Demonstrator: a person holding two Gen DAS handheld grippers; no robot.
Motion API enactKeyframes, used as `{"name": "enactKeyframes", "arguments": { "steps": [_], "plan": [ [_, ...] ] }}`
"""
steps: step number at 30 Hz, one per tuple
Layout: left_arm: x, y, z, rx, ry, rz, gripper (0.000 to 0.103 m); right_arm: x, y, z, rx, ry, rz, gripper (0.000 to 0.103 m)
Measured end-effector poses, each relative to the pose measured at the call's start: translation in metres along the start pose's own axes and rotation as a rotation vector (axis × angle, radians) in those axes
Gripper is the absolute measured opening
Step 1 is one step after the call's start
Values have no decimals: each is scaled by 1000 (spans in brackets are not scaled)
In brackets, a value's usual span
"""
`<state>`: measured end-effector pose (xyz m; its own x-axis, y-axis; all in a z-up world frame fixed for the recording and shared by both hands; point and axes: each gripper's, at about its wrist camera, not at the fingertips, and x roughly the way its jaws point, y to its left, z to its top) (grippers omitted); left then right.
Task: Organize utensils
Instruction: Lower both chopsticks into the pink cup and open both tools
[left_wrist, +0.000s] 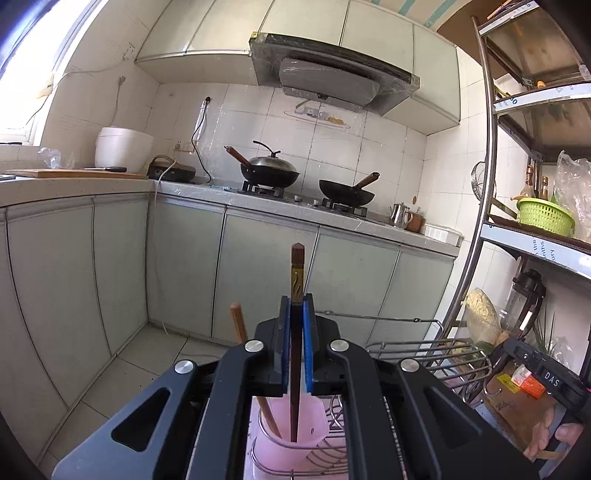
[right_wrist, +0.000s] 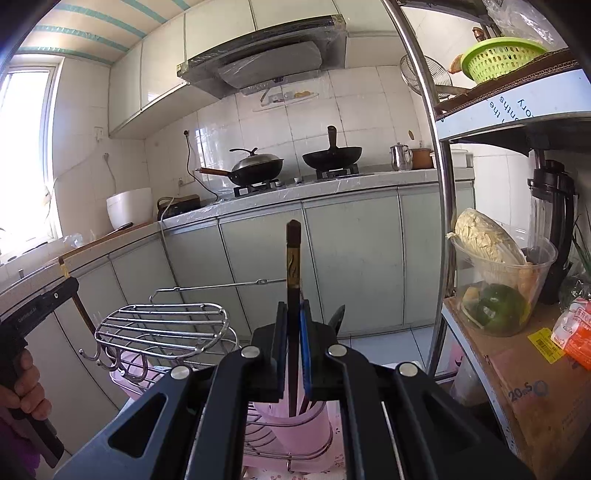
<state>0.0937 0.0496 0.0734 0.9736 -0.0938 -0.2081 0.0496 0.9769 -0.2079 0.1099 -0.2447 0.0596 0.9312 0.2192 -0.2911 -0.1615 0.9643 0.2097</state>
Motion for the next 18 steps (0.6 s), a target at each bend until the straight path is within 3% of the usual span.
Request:
{"name": "enactKeyframes", "arguments": {
  "steps": [9, 18],
  "plan": [
    [8, 14, -15, -33, 63, 34, 5, 2, -10, -6, 24, 25, -14, 6],
    [13, 20, -14, -47, 70, 52, 5, 3, -12, -7, 34, 23, -26, 7]
  ]
}}
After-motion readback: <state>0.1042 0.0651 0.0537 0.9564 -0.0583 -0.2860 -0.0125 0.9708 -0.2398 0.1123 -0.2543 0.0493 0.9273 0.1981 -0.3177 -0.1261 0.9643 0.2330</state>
